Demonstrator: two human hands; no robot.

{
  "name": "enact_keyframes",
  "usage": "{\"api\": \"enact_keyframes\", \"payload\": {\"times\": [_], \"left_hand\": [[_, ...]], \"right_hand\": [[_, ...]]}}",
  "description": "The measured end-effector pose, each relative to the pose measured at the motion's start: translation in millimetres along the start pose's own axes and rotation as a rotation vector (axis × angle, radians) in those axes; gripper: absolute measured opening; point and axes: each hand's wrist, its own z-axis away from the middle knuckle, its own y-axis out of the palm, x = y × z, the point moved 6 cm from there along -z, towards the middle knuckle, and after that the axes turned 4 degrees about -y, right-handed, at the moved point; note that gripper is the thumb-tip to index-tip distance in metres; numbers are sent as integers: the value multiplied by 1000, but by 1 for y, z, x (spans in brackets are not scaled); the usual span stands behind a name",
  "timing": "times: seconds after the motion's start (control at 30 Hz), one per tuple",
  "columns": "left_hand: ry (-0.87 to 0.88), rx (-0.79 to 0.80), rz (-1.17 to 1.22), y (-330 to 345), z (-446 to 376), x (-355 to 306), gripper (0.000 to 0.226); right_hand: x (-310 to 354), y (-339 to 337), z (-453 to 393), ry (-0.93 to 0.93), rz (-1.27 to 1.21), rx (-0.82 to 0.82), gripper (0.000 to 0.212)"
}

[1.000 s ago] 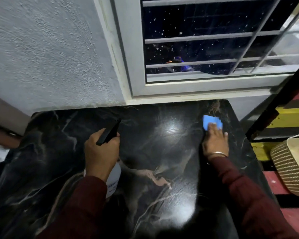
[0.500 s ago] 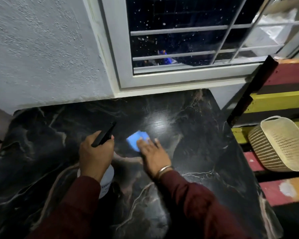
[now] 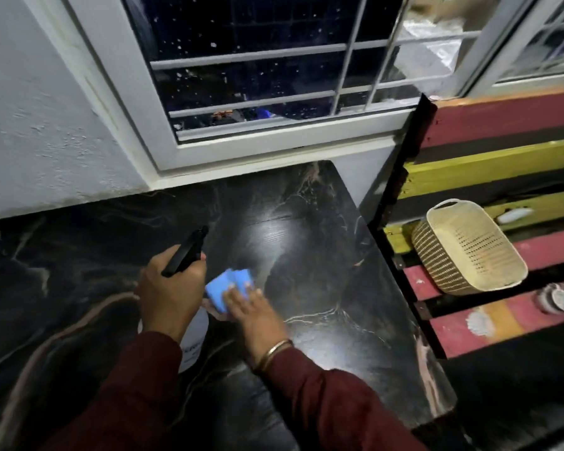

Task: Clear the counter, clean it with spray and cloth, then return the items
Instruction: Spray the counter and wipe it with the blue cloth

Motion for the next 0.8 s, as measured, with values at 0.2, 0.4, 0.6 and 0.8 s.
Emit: {"api": "enact_keyframes", "payload": {"times": [0.2, 0.4, 0.6, 0.8], "left_hand": [[30, 1, -12, 17, 20, -10, 10], [41, 15, -25, 7, 40, -5, 13], [32, 71, -16, -3, 53, 5, 14], [125, 111, -76, -6, 68, 4, 13]], "right_hand": [[-116, -23, 12, 154, 55, -59, 57], [-228, -61, 117, 824, 3, -185, 49], [-36, -10, 69, 446, -72, -106, 69], [52, 18, 99, -138, -24, 145, 53]]}}
